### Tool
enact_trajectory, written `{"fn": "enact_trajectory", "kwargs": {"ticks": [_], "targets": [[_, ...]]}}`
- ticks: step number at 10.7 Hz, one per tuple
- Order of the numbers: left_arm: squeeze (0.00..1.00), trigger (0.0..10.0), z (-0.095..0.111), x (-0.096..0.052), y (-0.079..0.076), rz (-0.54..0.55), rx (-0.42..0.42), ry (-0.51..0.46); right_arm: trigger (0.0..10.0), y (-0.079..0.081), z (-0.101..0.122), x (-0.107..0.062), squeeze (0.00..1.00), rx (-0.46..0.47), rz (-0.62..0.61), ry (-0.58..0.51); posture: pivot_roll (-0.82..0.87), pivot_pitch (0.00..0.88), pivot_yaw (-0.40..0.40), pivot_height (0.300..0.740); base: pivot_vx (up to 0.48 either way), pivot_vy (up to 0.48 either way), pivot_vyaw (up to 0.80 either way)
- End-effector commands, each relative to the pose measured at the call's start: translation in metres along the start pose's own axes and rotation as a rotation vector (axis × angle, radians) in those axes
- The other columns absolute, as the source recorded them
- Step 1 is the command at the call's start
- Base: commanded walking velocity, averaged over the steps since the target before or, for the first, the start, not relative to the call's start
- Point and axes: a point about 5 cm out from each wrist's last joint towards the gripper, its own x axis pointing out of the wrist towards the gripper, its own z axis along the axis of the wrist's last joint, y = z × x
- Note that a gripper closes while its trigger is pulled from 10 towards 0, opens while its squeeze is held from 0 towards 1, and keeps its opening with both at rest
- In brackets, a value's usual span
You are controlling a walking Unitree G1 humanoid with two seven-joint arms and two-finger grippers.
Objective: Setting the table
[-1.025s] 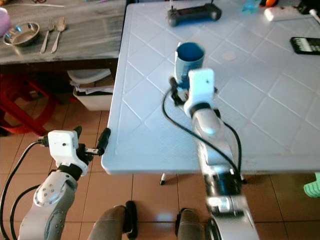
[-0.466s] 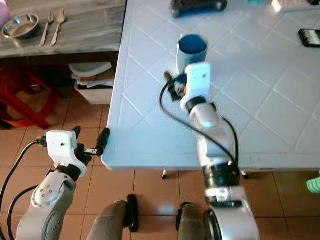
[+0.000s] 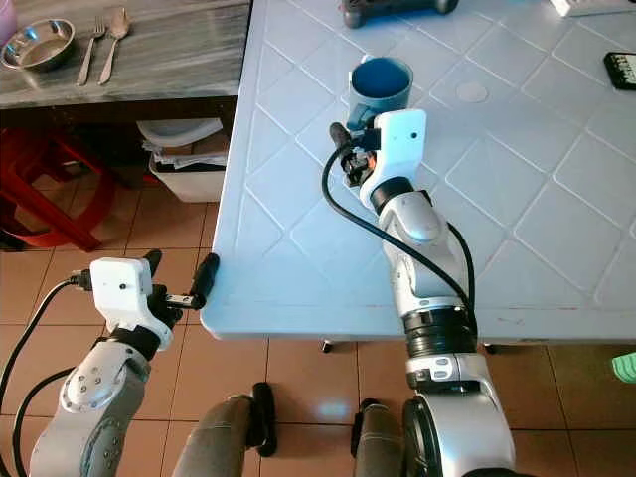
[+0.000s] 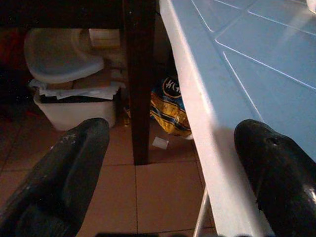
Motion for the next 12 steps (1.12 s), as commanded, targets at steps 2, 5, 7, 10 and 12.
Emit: {"fn": "enact_trajectory", "kwargs": {"ticks": [2, 5, 7, 10, 12], "targets": [[0.00, 10.0, -0.001, -0.004, 0.001, -0.010, 0.006, 0.013, 0.0, 0.004, -0.002, -0.005, 0.00, 0.040, 0.050, -0.006, 0.09, 0.281, 0.107, 0.740, 0.000, 0.000, 0.00], [0.00, 10.0, 0.000, -0.003, 0.000, -0.022, 0.002, 0.009, 0.0, 0.002, -0.004, -0.016, 0.00, 0.070, 0.083, -0.001, 0.09, 0.277, 0.106, 0.740, 0.000, 0.000, 0.00], [0.00, 10.0, 0.001, -0.003, -0.001, -0.026, 0.001, 0.006, 0.0, -0.005, -0.005, -0.024, 0.00, 0.068, 0.078, 0.010, 0.09, 0.275, 0.104, 0.740, 0.000, 0.000, 0.00], [0.00, 10.0, 0.000, -0.003, 0.000, -0.027, 0.003, 0.010, 10.0, -0.024, -0.008, -0.036, 0.00, 0.039, -0.025, 0.032, 0.08, 0.272, 0.109, 0.740, 0.000, 0.000, 0.00], [0.00, 10.0, -0.001, -0.002, 0.001, -0.028, 0.005, 0.020, 10.0, -0.032, -0.008, -0.035, 1.00, 0.044, -0.065, 0.037, 0.08, 0.269, 0.115, 0.740, 0.000, 0.000, 0.00]]}}
